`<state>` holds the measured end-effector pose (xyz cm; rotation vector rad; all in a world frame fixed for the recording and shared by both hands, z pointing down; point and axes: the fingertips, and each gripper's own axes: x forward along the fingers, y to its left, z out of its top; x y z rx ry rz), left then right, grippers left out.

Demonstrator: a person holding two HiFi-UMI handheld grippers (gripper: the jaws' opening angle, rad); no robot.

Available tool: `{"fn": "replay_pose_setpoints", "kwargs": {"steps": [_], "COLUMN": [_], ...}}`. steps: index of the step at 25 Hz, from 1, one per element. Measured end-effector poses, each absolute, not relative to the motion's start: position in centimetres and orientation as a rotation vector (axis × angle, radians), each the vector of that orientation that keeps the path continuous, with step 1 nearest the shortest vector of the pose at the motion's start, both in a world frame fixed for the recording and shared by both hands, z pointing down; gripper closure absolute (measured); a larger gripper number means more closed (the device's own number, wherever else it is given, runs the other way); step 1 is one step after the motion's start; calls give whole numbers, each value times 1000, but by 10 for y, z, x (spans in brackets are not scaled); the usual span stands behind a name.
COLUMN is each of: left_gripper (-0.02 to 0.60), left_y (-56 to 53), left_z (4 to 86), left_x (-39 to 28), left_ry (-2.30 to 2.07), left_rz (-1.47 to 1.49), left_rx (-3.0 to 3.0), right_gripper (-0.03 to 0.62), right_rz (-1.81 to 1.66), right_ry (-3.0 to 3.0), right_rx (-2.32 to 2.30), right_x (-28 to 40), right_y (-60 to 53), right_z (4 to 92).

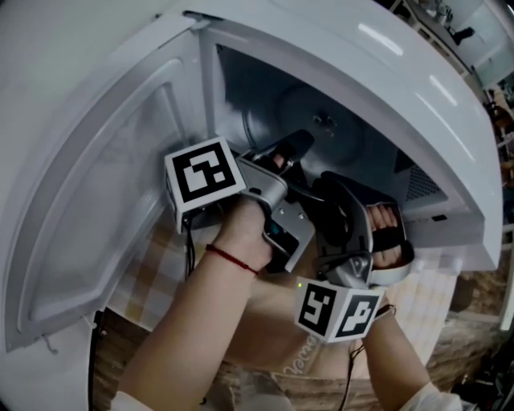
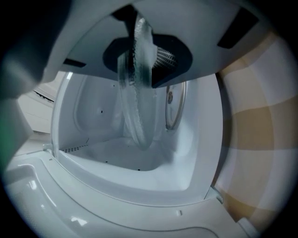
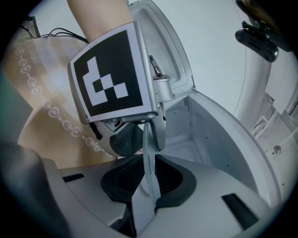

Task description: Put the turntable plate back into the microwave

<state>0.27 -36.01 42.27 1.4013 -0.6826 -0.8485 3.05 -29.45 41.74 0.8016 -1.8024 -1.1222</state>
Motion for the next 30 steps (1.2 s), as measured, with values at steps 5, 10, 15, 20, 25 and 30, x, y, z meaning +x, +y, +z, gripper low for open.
{"fn": "replay_pose_setpoints", "kwargs": {"steps": [5,10,15,20,25,30], "left_gripper": [563,563,563,563,563,563], "left_y": [-365,-368,-371,-378,-382,-395], "left_z": [426,424,428,429,431,425], "left_x": [4,5,0,3,3,3], "left_ry": [-692,-690,-731,-754,-768,-766], "left_rz": [-824,-818,-808,-758,-743,-735], "left_rx": [1396,1385,1362,1338,1328,1330], "right_gripper": [519,511,528,533,533,533], "right_rz": [-1097,-1048,-1042,-997,-952,-847], "right_ry": [-1802,-1806,-1808,-1788,-1783,-1757], "right_rx": [801,814,812,844,848,867], "right_x": [31,33,35,36,35,36], "right_y": [-298,-298,-296,-302,-305,-318], "right_z": [421,417,414,413,414,407]}}
